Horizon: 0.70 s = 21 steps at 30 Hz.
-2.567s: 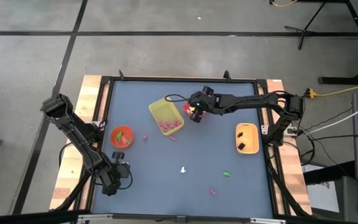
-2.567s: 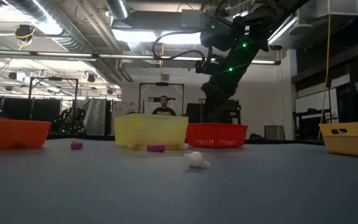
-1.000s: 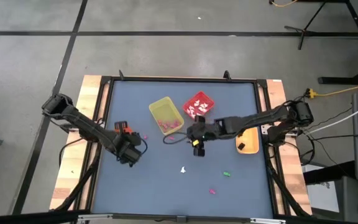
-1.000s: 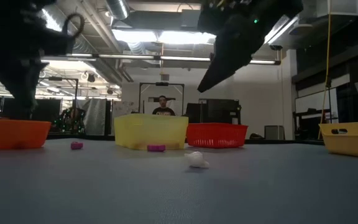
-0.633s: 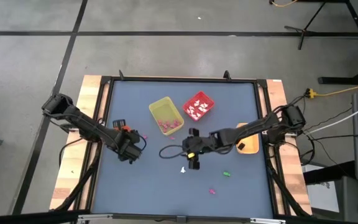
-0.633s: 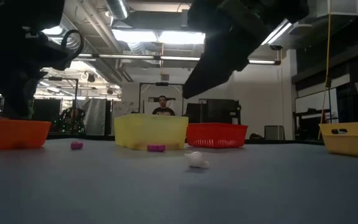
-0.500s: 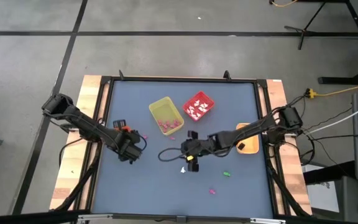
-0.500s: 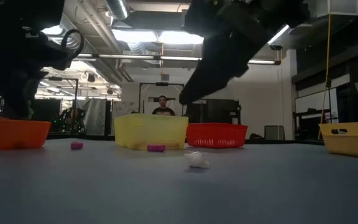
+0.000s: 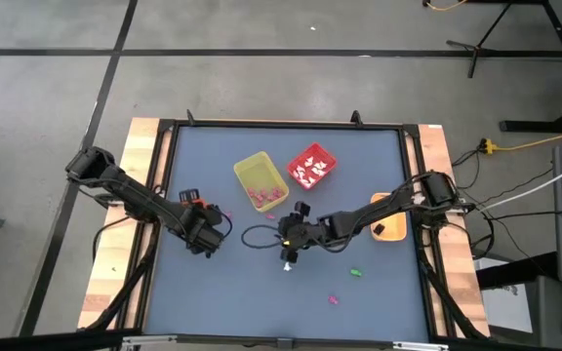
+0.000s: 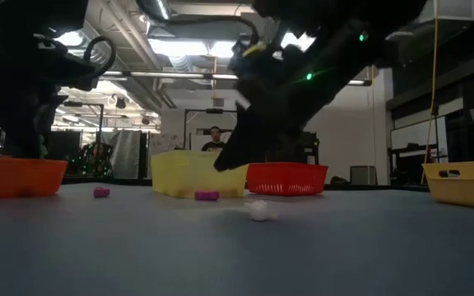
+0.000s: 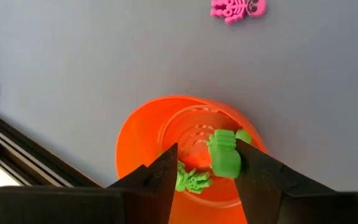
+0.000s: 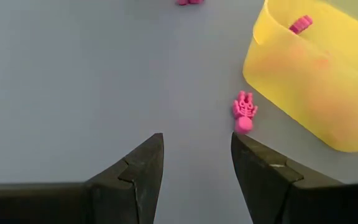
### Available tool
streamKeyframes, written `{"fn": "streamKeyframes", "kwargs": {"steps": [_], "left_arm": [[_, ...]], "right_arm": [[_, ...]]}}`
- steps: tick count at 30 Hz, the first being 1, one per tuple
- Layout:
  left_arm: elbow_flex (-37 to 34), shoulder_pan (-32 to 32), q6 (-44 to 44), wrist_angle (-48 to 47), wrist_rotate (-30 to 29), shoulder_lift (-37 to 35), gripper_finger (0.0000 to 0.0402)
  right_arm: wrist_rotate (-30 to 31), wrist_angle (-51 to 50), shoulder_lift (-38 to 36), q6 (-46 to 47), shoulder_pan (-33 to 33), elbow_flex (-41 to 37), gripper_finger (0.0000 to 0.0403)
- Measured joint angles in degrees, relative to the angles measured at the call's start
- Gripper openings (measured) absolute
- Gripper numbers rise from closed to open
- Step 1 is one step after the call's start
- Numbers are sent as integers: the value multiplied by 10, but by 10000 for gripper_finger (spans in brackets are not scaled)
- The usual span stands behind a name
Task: Sort Halloween decoration
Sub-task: Put the green skeleton toy into the orange bin, then put the pink skeleton toy into the yellow bin
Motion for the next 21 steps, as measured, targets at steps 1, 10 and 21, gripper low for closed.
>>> {"fn": "streamKeyframes", "kwargs": {"steps": [1, 10, 21], "left_arm": [[0, 0, -1, 0, 0, 0, 132], [0, 0, -2, 0, 0, 0, 146], [0, 0, -2, 2, 0, 0, 172]], "right_arm": [[5, 7, 6, 0, 0, 0, 188], [7, 56, 48, 1, -11, 0, 188], [-4, 73, 49, 1, -39, 0, 188]]}}
